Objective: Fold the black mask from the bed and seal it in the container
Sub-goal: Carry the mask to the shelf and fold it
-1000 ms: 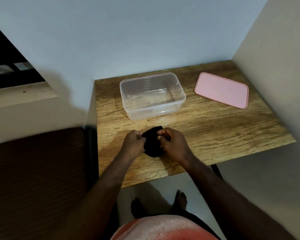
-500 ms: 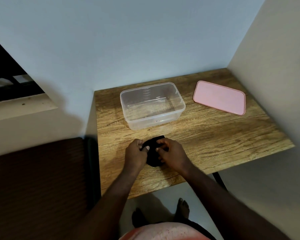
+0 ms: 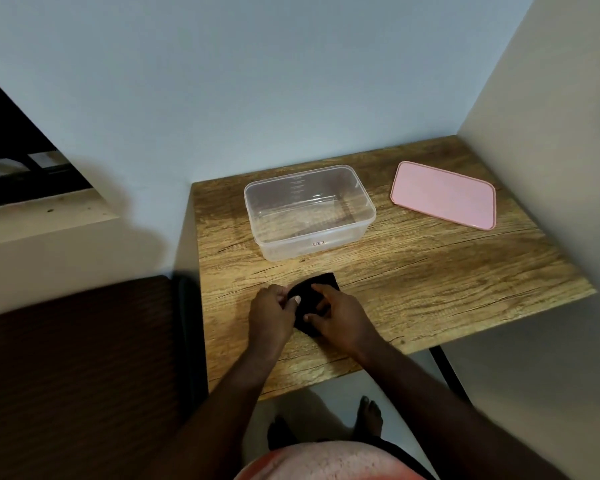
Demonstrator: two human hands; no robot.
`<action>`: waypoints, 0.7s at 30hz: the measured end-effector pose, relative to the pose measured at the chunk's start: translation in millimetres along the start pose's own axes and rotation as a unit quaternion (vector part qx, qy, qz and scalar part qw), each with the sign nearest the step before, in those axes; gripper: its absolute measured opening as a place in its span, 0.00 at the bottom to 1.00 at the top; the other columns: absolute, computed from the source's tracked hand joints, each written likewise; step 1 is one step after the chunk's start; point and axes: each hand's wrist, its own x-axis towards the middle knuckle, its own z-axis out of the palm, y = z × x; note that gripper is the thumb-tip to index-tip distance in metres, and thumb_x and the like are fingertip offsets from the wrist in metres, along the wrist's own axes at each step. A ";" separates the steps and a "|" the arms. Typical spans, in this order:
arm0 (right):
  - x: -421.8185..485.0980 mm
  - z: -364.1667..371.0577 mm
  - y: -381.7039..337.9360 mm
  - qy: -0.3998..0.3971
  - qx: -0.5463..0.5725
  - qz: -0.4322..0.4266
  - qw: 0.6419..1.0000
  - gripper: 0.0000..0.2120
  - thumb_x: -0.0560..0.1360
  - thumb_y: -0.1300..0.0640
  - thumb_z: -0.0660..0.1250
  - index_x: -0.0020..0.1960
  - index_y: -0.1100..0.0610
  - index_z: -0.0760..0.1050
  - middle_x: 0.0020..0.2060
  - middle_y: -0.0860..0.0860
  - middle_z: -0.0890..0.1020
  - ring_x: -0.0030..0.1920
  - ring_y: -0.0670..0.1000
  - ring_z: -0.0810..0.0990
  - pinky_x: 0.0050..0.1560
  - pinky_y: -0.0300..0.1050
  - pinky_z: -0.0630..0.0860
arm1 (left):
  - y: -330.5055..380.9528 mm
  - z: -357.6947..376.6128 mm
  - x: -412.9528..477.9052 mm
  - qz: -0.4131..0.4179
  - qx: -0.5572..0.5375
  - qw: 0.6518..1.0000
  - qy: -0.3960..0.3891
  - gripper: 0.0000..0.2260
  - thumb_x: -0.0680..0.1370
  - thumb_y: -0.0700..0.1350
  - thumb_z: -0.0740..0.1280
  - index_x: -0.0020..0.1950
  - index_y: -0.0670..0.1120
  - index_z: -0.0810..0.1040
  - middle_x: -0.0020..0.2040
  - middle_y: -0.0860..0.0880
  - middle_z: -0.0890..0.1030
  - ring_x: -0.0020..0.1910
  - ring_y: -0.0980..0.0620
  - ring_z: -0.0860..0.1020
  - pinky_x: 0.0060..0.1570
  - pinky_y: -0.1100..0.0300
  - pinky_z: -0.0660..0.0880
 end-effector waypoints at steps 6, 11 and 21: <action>-5.6 15.4 -10.3 -0.032 -0.099 -0.030 0.994 0.39 0.70 0.45 0.72 0.76 0.56 0.62 0.65 0.57 0.73 0.60 0.57 0.77 0.55 0.47 0.76 | 4.1 -6.0 9.5 -0.054 -0.057 0.996 -0.038 0.06 0.75 0.42 0.72 0.41 0.48 0.76 0.36 0.53 0.78 0.35 0.57 0.77 0.31 0.64 0.73; -6.4 -1.6 -5.2 0.019 0.048 -0.016 0.999 0.20 0.76 0.58 0.70 0.67 0.57 0.76 0.59 0.55 0.82 0.58 0.53 0.81 0.59 0.44 0.77 | -0.7 -9.7 10.3 -0.104 -0.168 0.979 -0.043 0.07 0.81 0.43 0.64 0.47 0.42 0.78 0.37 0.46 0.81 0.31 0.53 0.79 0.30 0.62 0.78; -9.1 -31.2 3.7 0.067 0.429 0.156 0.887 0.03 0.77 0.65 0.68 0.45 0.59 0.79 0.43 0.58 0.84 0.43 0.54 0.82 0.34 0.44 0.76 | 1.1 -2.3 2.3 -0.112 -0.229 0.964 -0.081 0.05 0.72 0.37 0.74 0.43 0.46 0.82 0.42 0.48 0.83 0.38 0.55 0.82 0.35 0.64 0.77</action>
